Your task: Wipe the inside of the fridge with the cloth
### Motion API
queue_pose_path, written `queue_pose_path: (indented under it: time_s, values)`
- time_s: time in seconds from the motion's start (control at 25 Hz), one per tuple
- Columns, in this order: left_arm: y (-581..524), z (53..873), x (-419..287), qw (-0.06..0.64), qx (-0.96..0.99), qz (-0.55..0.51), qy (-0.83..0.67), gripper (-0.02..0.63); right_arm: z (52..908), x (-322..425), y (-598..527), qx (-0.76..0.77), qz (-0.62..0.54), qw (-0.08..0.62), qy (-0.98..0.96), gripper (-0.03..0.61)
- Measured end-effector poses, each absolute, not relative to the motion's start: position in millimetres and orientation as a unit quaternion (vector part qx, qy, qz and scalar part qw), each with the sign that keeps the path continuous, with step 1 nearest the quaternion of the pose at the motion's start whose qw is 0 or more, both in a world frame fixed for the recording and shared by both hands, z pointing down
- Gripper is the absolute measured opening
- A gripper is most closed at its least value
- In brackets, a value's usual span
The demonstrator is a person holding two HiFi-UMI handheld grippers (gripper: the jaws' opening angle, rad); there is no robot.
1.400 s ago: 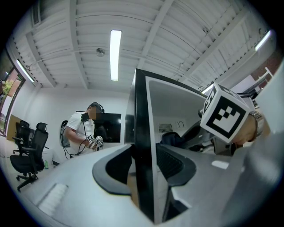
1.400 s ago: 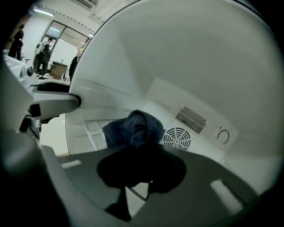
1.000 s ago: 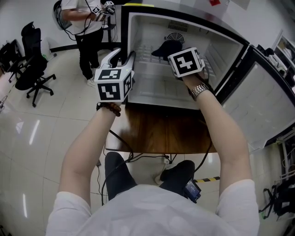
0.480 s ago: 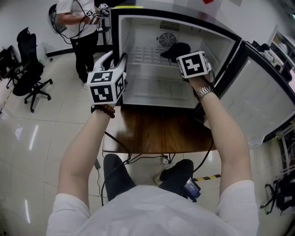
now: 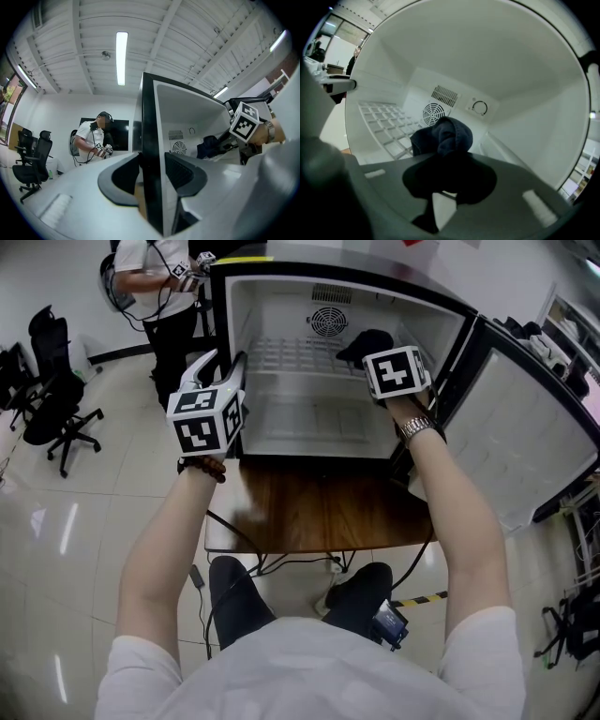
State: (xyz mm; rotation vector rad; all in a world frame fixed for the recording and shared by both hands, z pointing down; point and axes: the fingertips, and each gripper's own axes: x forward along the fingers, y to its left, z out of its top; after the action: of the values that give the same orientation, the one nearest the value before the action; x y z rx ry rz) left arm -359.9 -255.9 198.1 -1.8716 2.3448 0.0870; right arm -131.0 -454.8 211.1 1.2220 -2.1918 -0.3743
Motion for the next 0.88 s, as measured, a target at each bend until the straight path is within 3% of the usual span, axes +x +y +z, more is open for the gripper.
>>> queue_pose_path:
  time_s: [0.4, 0.72, 0.88]
  values:
    - [-257, 199, -360, 0.067, -0.620, 0.027, 0.781, 0.149, 199, -145, -454, 0.439, -0.161, 0.263, -0.844, 0.063]
    - [-246, 196, -356, 0.089, -0.610, 0.011, 0.787, 0.132, 178, -141, -440, 0.434, -0.164, 0.154, -0.873, 0.063]
    - [-230, 184, -345, 0.124, -0.596, 0.010, 0.793, 0.153, 174, -148, -431, 0.403, -0.168, 0.121, -0.891, 0.063]
